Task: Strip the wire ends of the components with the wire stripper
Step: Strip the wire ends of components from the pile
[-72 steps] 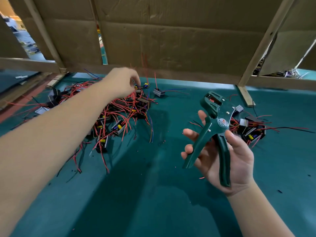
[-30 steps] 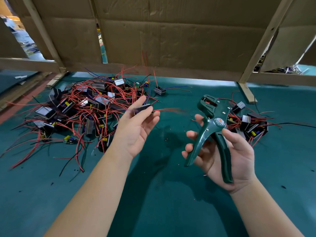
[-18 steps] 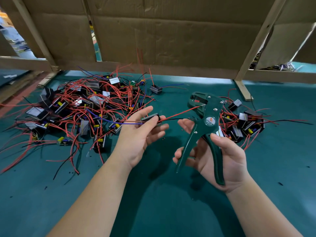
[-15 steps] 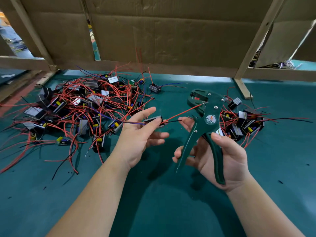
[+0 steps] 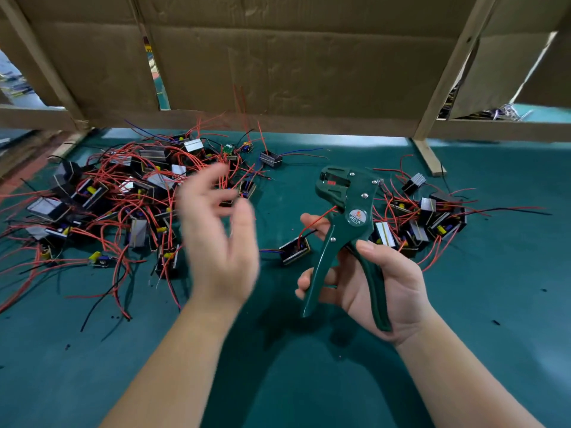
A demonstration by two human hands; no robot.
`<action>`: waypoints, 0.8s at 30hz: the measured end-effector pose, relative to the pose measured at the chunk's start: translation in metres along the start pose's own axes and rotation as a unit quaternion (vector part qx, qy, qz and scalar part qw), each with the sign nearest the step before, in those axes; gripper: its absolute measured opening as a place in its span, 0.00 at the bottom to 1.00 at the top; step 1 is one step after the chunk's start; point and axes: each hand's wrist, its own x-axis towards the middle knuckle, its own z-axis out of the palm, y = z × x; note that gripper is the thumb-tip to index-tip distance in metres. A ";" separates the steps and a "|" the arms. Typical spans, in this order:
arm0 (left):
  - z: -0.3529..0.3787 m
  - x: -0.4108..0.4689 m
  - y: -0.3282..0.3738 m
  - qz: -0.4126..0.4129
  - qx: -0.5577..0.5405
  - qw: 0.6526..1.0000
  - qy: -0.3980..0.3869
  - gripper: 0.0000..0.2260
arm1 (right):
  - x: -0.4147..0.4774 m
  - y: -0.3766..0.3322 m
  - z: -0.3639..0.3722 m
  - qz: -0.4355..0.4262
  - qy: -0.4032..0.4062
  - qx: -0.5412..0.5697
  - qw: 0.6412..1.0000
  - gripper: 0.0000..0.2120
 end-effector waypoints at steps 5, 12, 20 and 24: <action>0.031 -0.023 0.007 -0.179 -0.065 0.943 -0.271 0.14 | -0.003 0.002 0.001 0.009 -0.035 0.009 0.999 0.32; 0.019 -0.011 0.000 -0.268 -0.121 0.936 -0.196 0.06 | -0.002 -0.002 -0.003 -0.003 -0.012 -0.026 1.000 0.43; -0.002 0.007 -0.010 -0.332 -0.123 0.927 -0.121 0.10 | -0.004 -0.009 -0.014 0.048 0.066 -0.081 0.993 0.38; -0.007 0.008 -0.003 -0.296 -0.103 0.938 -0.148 0.09 | -0.005 -0.006 -0.011 0.091 0.044 -0.100 0.990 0.39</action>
